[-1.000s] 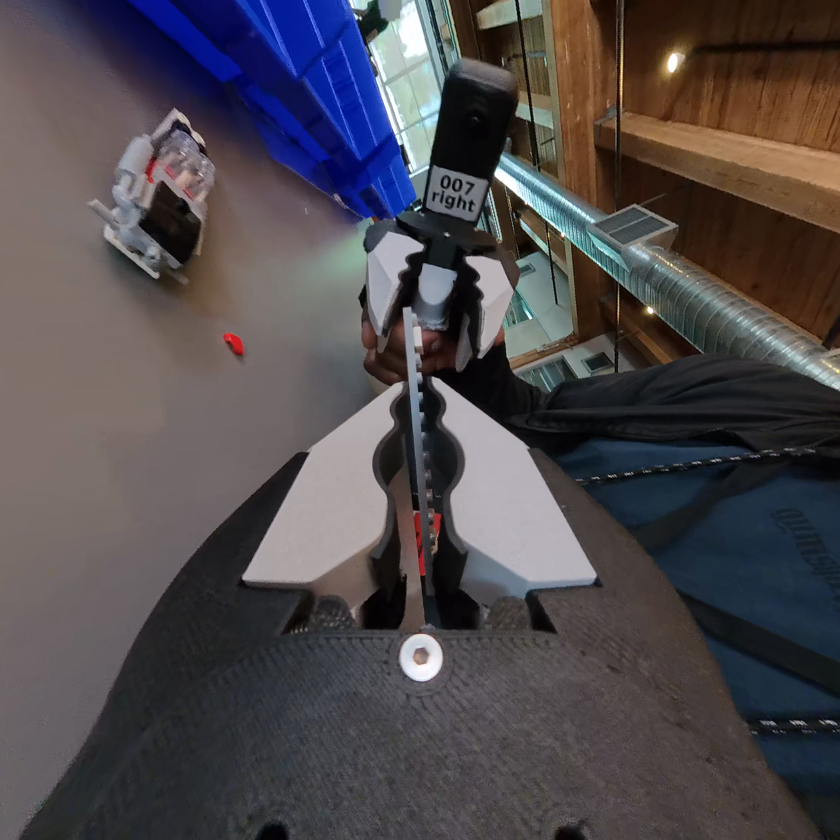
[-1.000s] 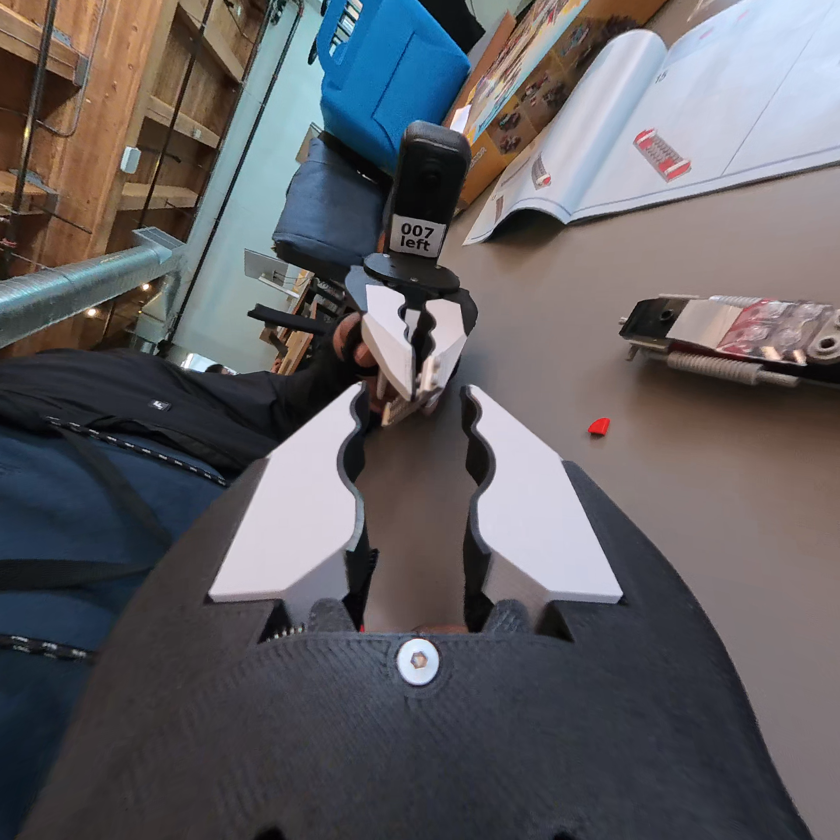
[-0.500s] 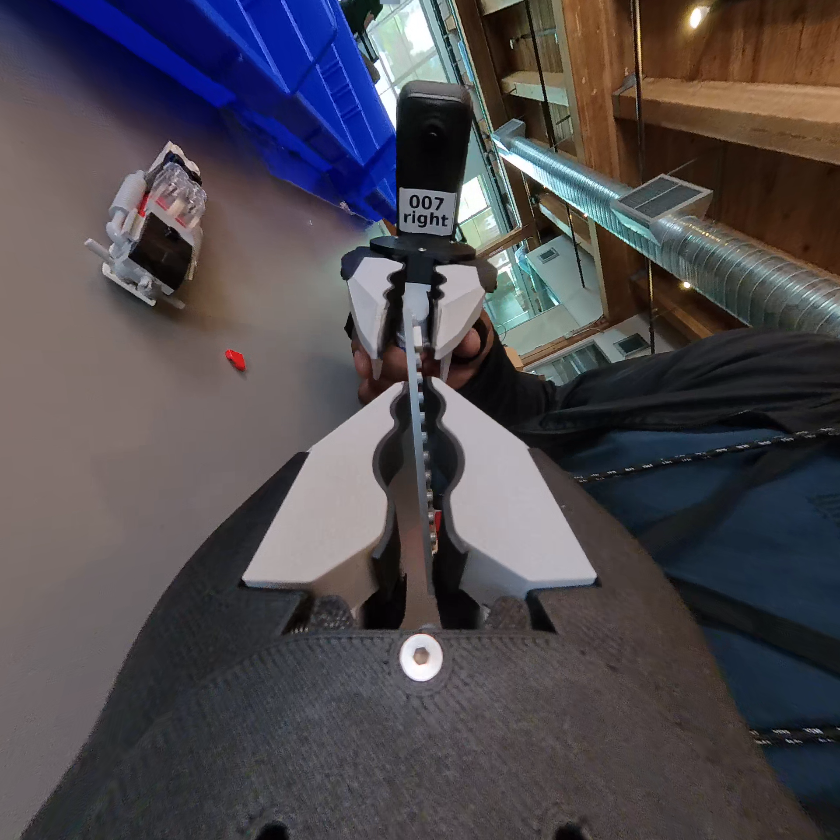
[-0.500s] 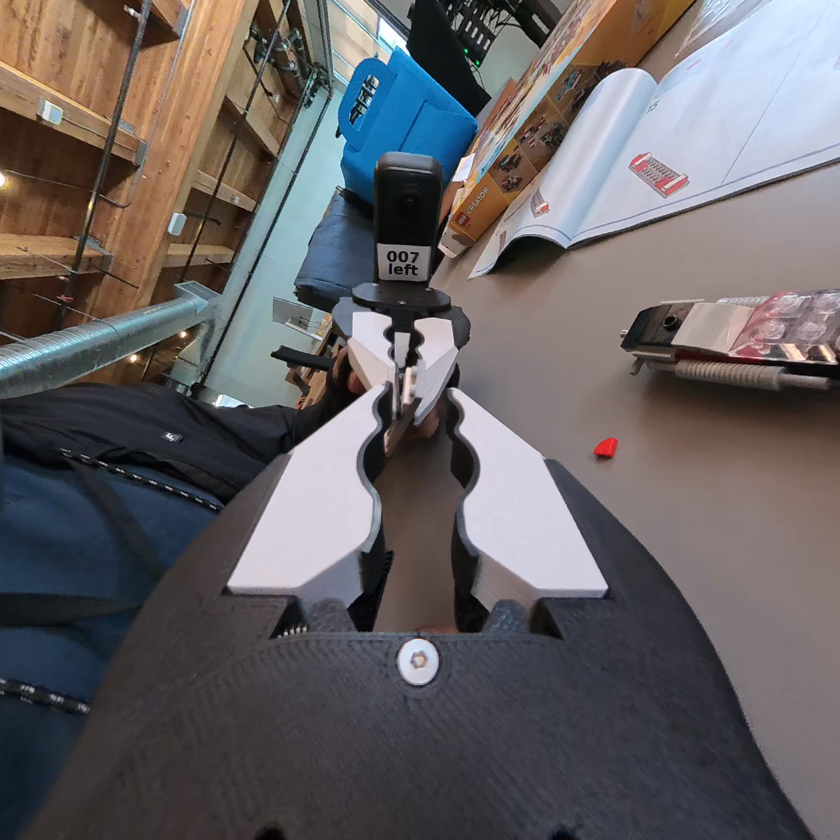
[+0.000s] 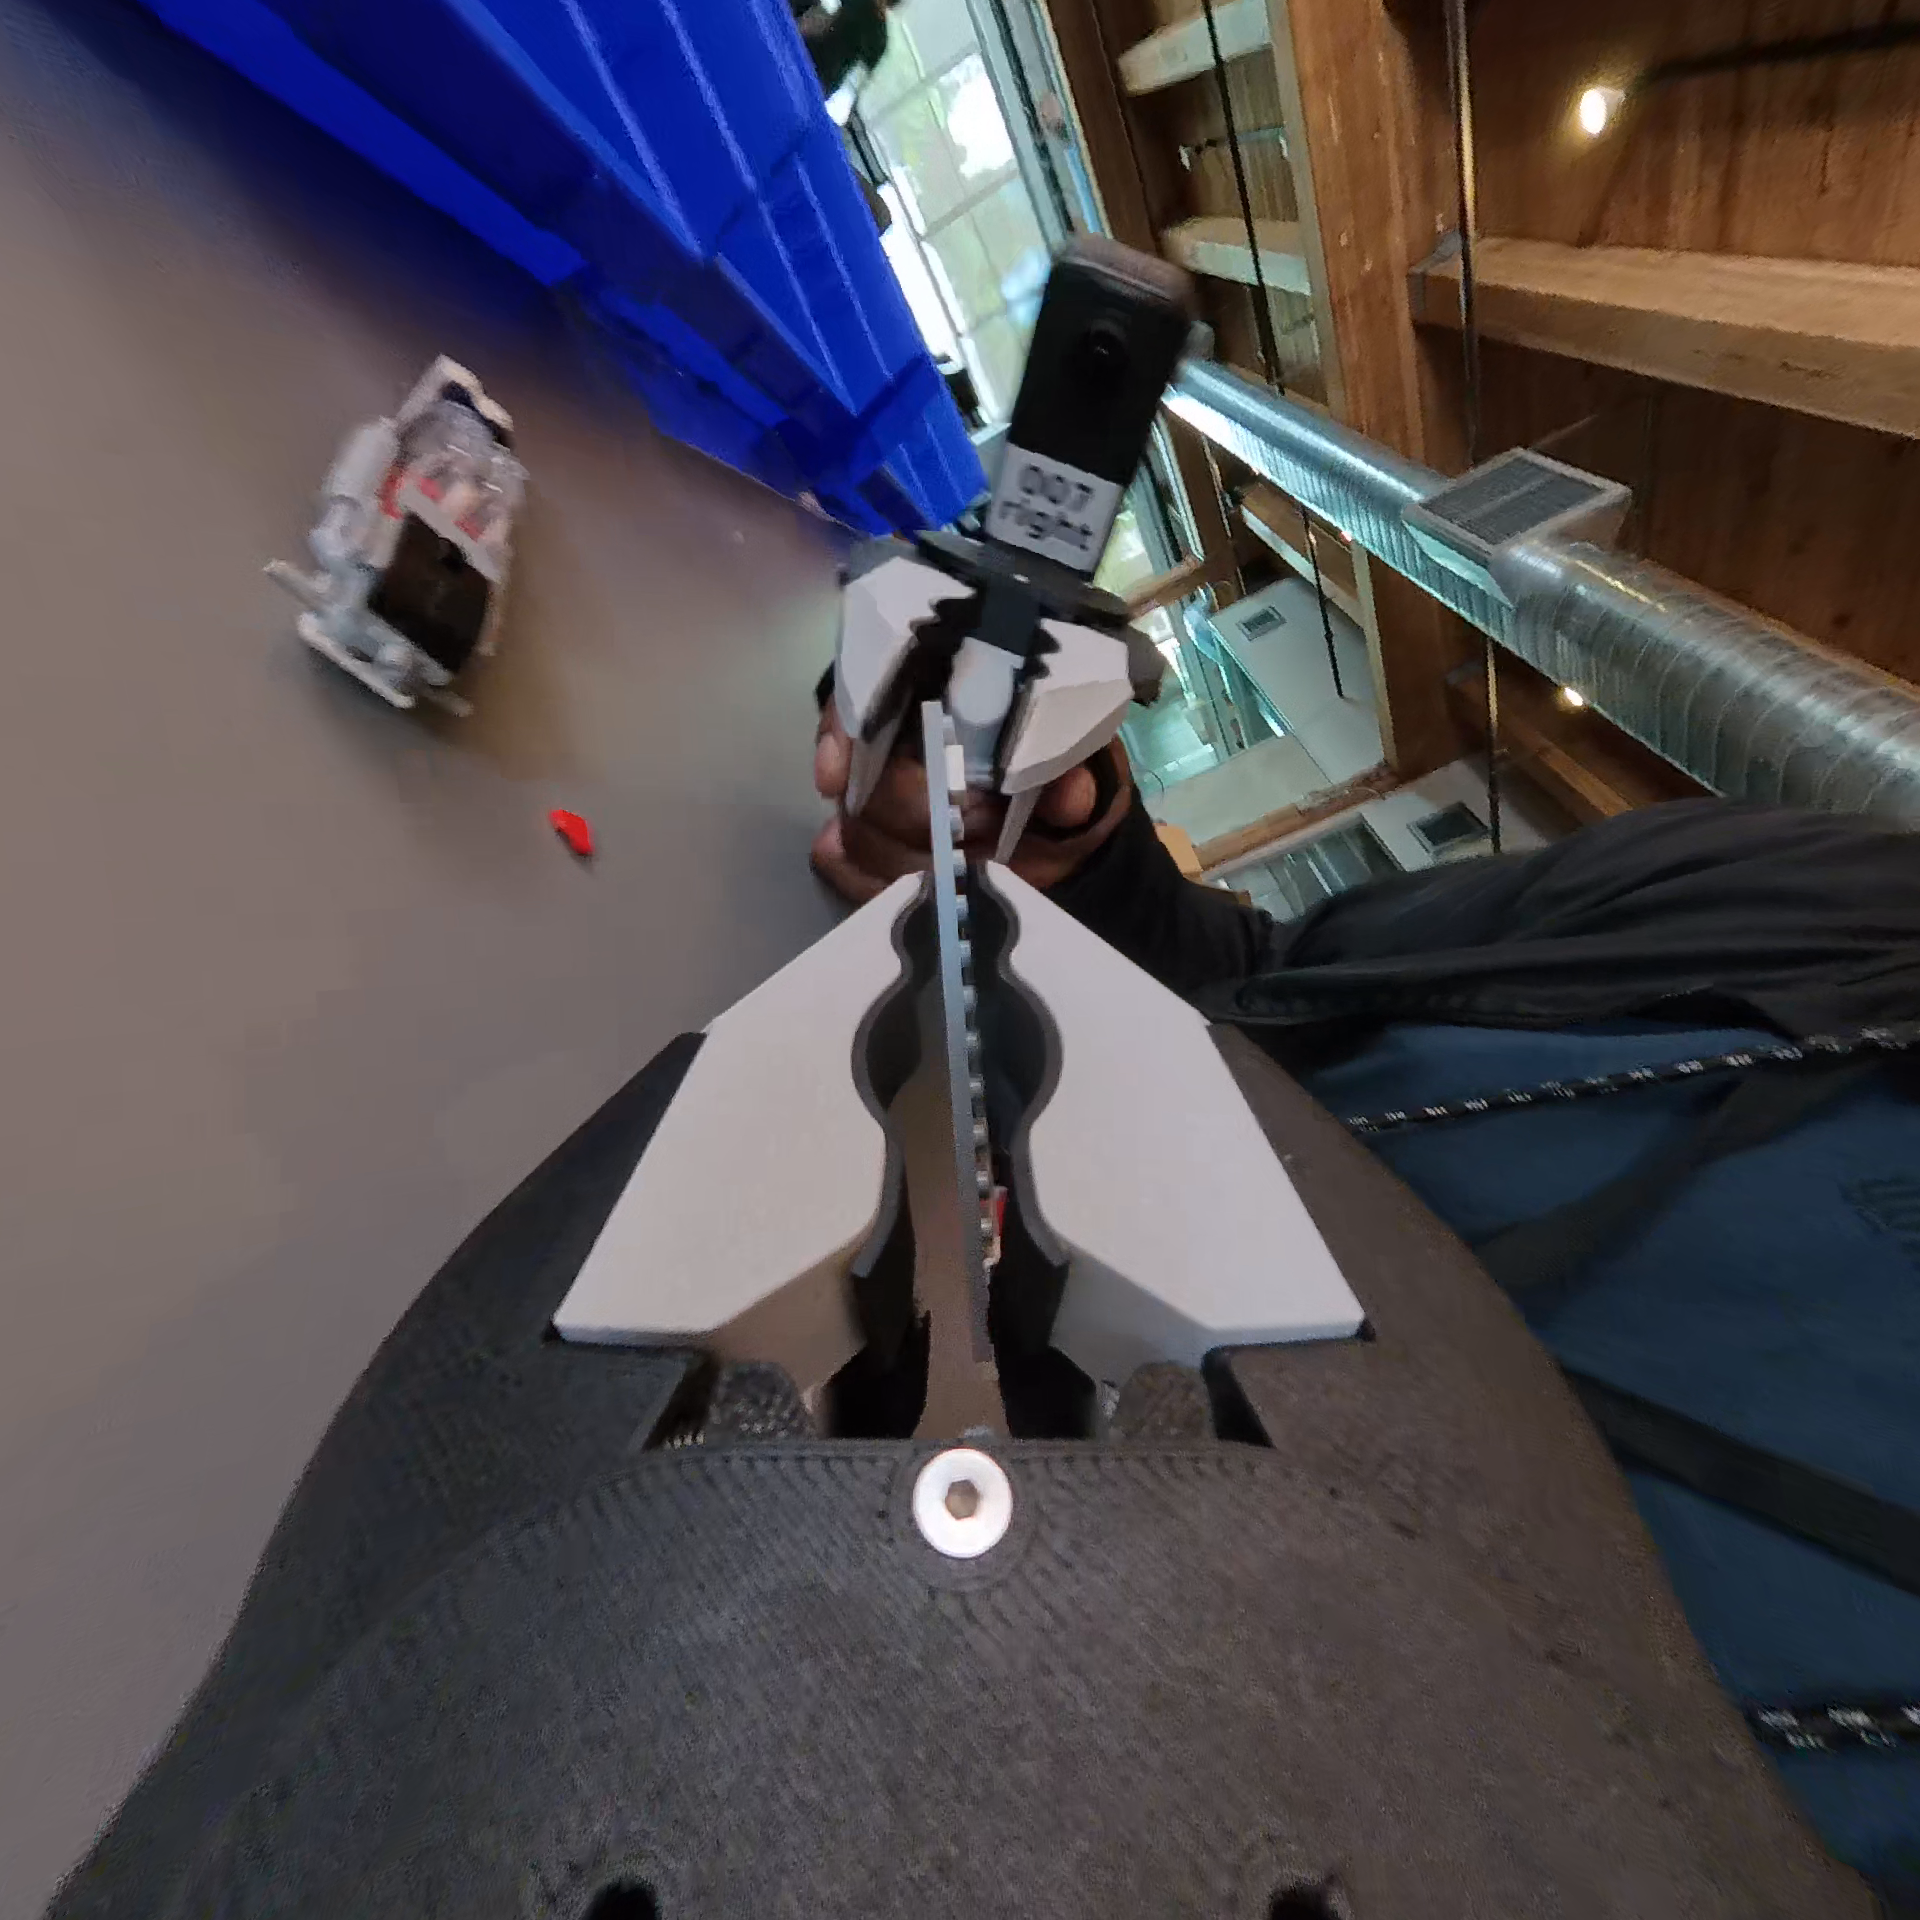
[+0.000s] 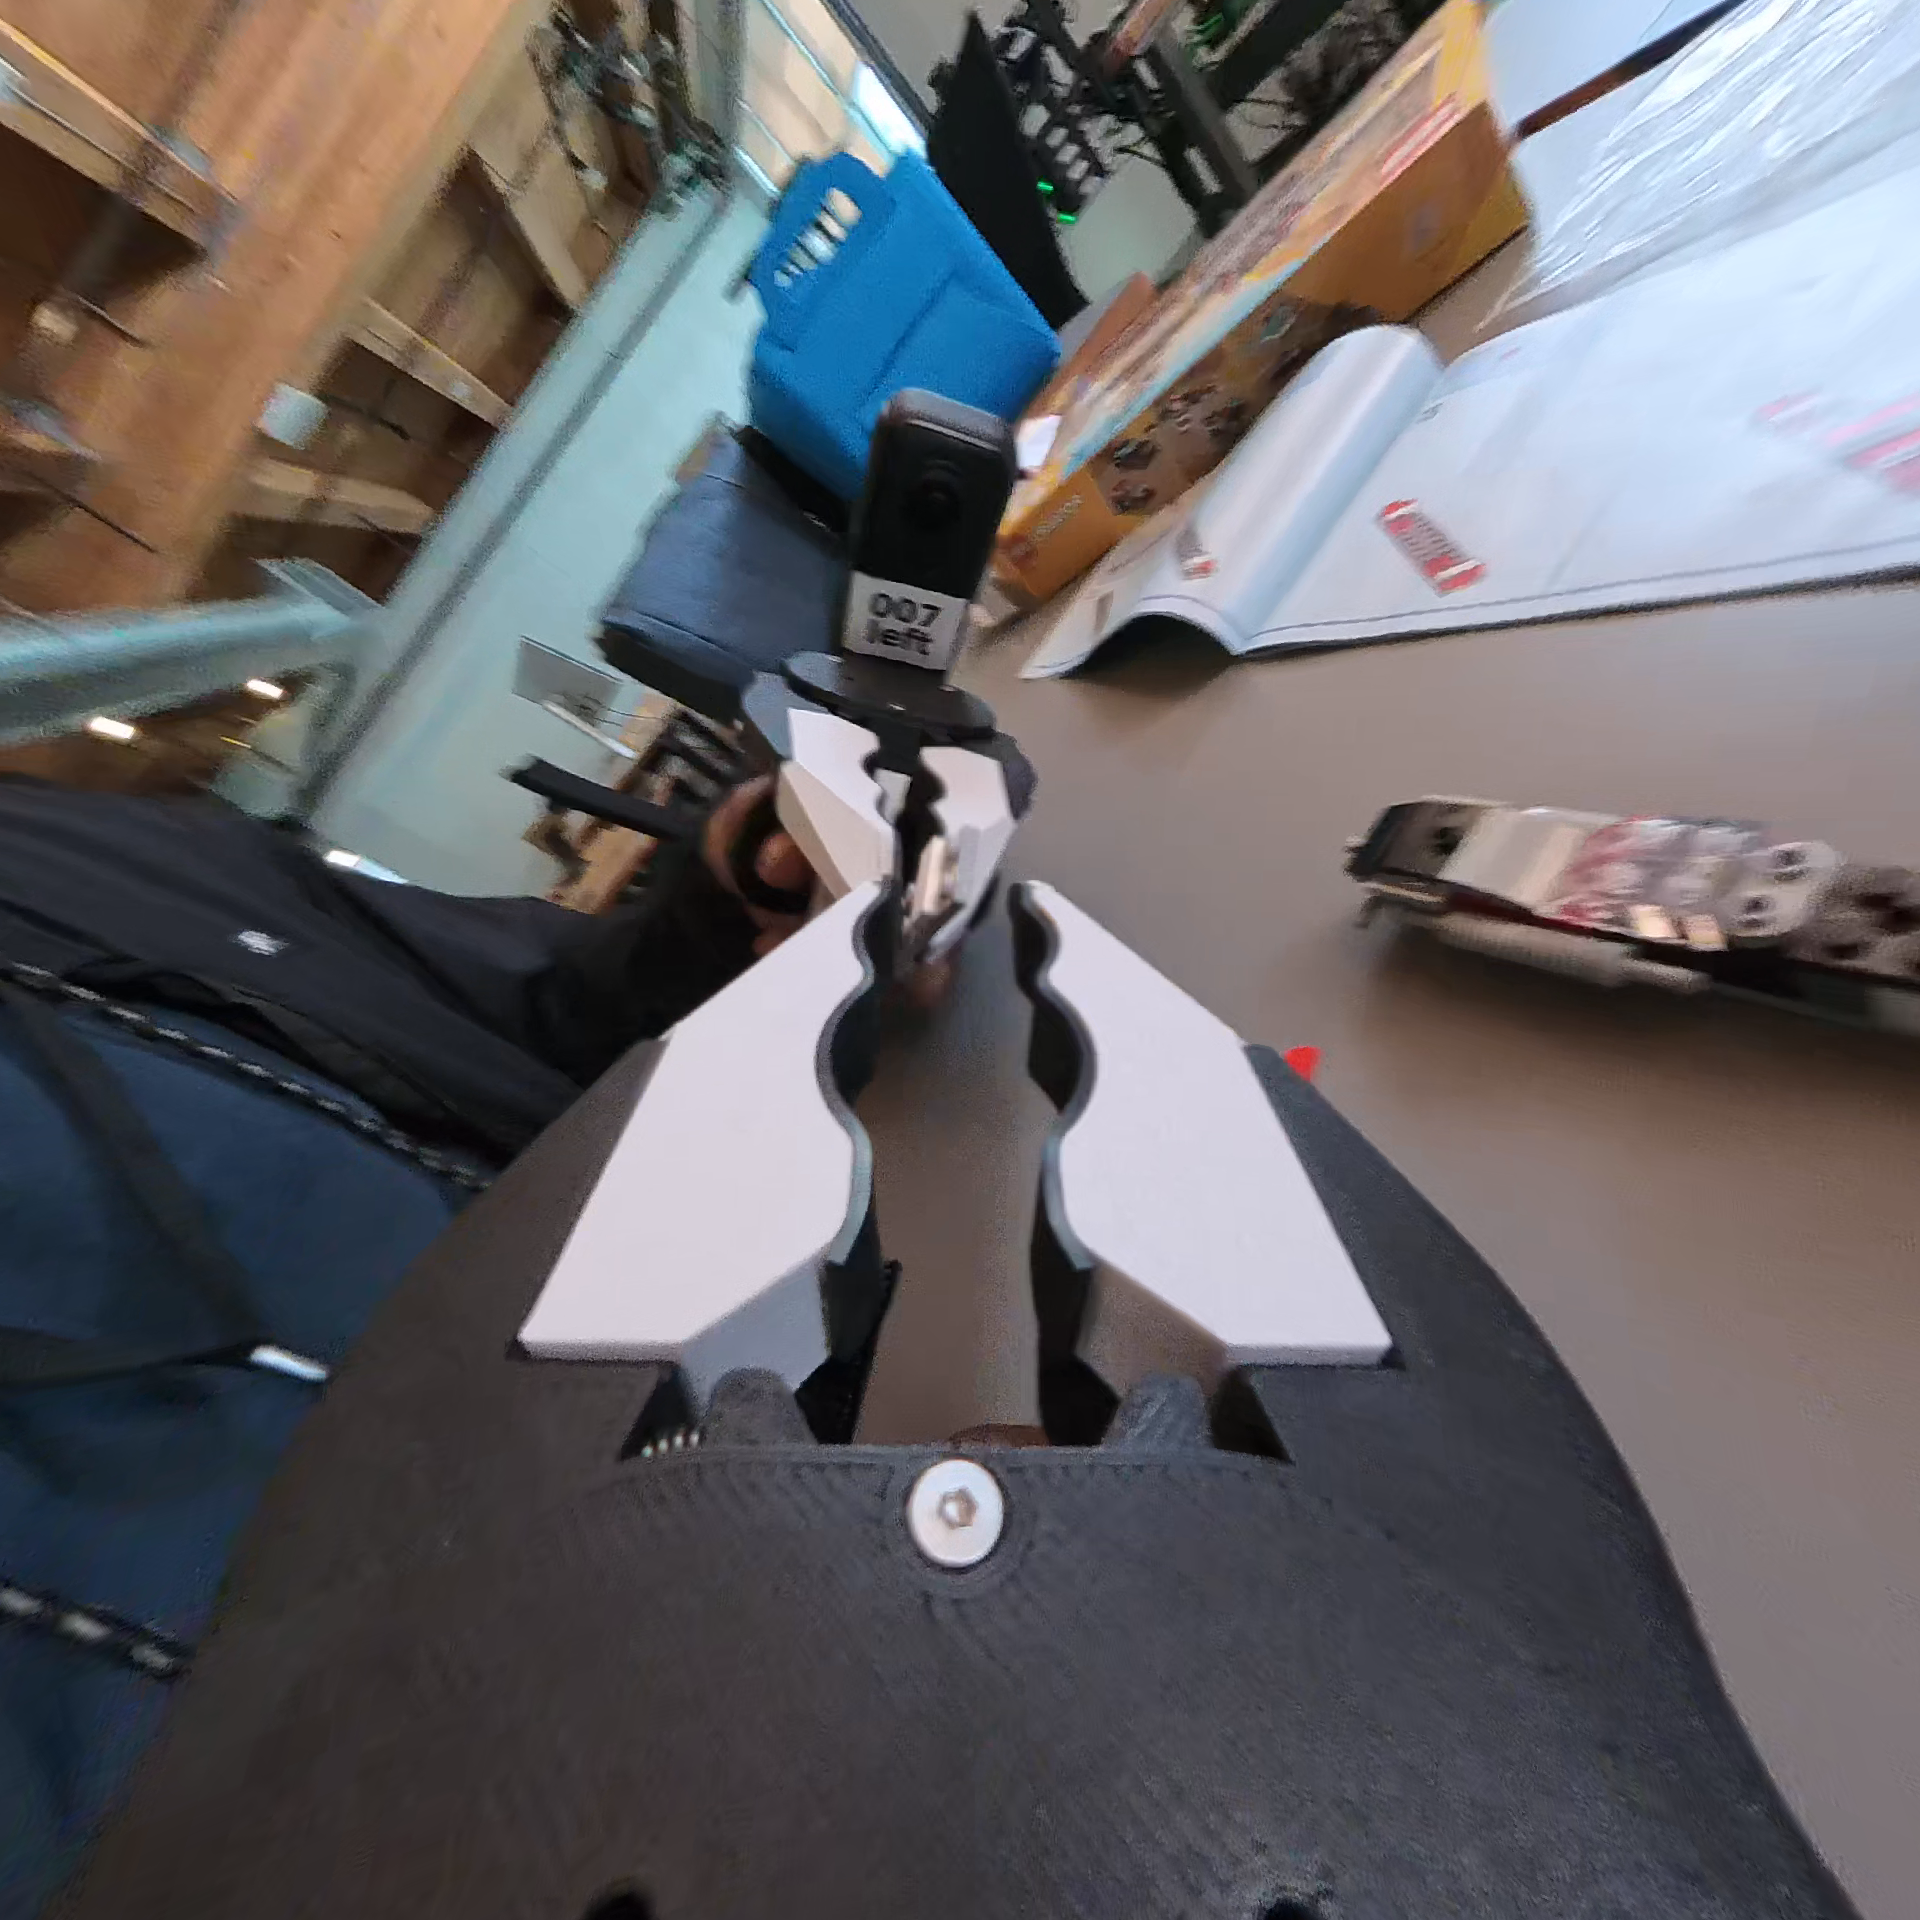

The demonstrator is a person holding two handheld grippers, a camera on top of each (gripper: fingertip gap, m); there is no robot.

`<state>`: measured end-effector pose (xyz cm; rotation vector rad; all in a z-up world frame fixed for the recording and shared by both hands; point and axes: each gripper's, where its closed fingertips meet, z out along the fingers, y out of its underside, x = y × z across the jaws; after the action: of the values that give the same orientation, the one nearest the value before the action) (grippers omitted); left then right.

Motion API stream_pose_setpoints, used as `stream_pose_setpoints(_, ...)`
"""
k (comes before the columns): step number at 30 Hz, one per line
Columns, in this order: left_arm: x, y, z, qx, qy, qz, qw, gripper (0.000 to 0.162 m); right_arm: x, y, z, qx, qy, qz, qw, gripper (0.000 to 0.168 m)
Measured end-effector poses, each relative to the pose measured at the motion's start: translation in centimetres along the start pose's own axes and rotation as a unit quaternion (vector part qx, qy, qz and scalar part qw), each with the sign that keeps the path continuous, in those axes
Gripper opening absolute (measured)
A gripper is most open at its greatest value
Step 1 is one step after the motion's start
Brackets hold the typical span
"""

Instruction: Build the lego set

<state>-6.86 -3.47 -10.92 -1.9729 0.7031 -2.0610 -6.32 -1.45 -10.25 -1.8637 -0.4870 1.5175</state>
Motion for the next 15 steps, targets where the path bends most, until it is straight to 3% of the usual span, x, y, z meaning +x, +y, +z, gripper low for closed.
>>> stream_pose_setpoints(3, -1.0, -0.9, -0.8, 0.024, -0.023, -0.015, 0.999, 0.005, 2.3, 0.2, -1.4, -0.04, 0.087, -0.07, 0.993, 0.029)
stream_pose_setpoints(6, -1.7, -1.1, -1.2, 0.027, -0.043, -0.022, 0.998, 0.005, 4.6, 1.5, -1.7, -0.119, 0.161, -0.164, 0.966, 0.029)
stream_pose_setpoints(10, -2.2, -0.7, -1.2, 0.02, -0.052, -0.027, 0.998, 0.005, 5.3, 2.7, -0.6, -0.178, 0.166, -0.235, 0.941, 0.024)
stream_pose_setpoints(15, -2.1, -0.7, -1.1, 0.019, -0.049, -0.026, 0.998, 0.005, 6.3, 4.1, 0.0, -0.23, 0.183, -0.245, 0.924, 0.023)
